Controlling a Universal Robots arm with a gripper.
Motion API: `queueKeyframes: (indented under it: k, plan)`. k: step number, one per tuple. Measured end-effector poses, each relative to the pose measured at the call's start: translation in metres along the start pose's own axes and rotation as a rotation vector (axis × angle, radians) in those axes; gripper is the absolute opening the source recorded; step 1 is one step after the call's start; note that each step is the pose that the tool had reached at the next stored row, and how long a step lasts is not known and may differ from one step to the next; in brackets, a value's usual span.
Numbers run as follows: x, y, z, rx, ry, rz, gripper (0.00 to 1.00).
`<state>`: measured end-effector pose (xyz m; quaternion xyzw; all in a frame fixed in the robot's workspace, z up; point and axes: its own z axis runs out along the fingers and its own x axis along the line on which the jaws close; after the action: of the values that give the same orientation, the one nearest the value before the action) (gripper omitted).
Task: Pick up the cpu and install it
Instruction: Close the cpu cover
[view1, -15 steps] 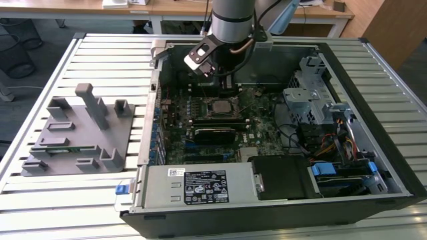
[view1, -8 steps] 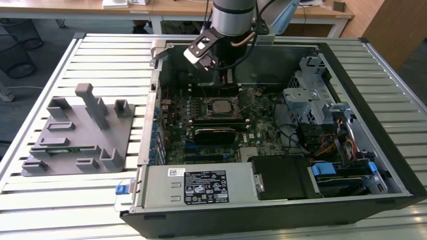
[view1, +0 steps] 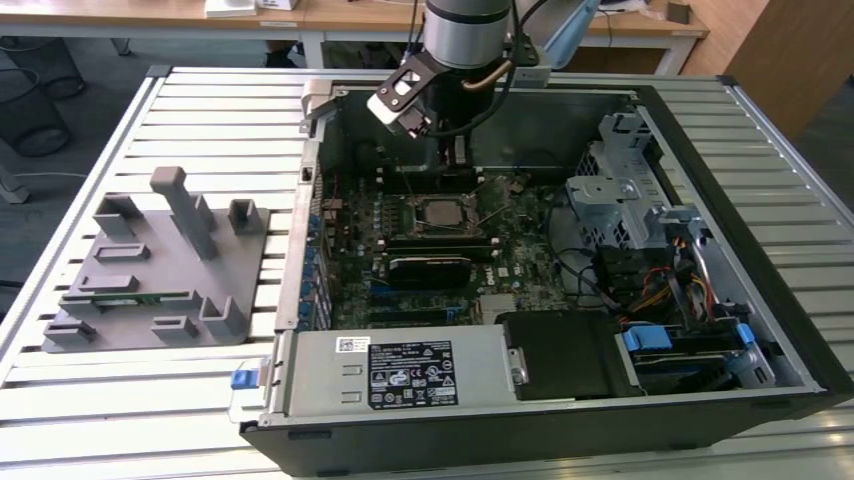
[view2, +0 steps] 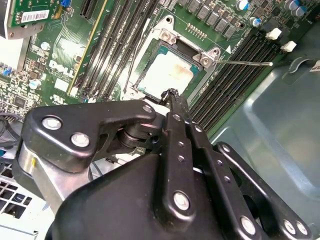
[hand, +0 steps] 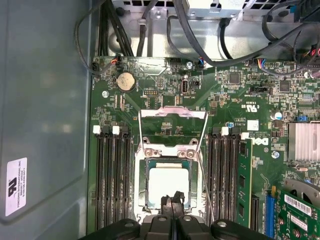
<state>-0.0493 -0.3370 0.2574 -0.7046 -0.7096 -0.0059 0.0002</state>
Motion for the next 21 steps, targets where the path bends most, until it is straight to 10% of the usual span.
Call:
queueKeyframes:
  k: [21]
  plan:
    - [-0.0058,0.0031,-0.0044,0.0001,0.0000,0.000,0.11]
